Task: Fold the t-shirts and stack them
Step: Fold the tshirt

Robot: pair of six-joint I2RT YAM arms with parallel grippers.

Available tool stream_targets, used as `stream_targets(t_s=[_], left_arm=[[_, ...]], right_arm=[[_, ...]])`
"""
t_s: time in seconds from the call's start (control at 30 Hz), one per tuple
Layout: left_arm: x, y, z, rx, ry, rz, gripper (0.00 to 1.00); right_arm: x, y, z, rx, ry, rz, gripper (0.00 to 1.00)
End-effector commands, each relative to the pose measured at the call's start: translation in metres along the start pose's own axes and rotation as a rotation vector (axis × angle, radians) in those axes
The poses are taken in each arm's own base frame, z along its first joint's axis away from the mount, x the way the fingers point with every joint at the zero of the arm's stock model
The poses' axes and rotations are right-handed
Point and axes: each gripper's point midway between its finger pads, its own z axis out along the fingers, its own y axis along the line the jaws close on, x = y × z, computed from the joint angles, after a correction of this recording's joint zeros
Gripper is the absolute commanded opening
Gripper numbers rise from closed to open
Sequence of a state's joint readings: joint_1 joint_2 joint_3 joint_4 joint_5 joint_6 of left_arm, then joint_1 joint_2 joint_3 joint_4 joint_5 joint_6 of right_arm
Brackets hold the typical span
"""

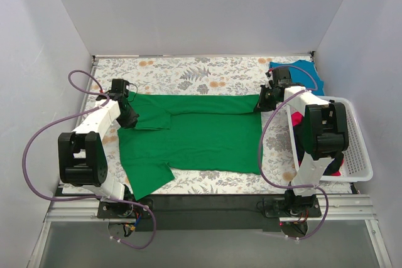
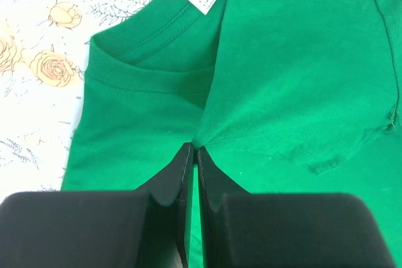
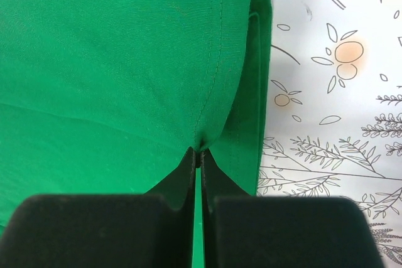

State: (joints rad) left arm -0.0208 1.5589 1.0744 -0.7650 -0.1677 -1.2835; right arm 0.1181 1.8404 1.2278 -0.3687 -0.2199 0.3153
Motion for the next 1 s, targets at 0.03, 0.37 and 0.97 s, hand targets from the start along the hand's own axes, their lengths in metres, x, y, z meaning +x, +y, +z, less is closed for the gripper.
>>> stream_targets(t_s=[0.03, 0.37, 0.97], left_arm=[[-0.014, 0.001, -0.021, 0.011, -0.054, -0.025, 0.00], [0.007, 0.010, 0.002, -0.023, -0.002, -0.019, 0.00], [-0.115, -0.039, 0.006, 0.187, -0.214, -0.212, 0.71]], right_arm=[[0.001, 0.005, -0.014, -0.018, -0.008, -0.011, 0.01], [0.028, -0.007, 0.004, -0.007, 0.077, 0.012, 0.01], [-0.068, 0.016, -0.019, -0.040, -0.123, -0.071, 0.43]])
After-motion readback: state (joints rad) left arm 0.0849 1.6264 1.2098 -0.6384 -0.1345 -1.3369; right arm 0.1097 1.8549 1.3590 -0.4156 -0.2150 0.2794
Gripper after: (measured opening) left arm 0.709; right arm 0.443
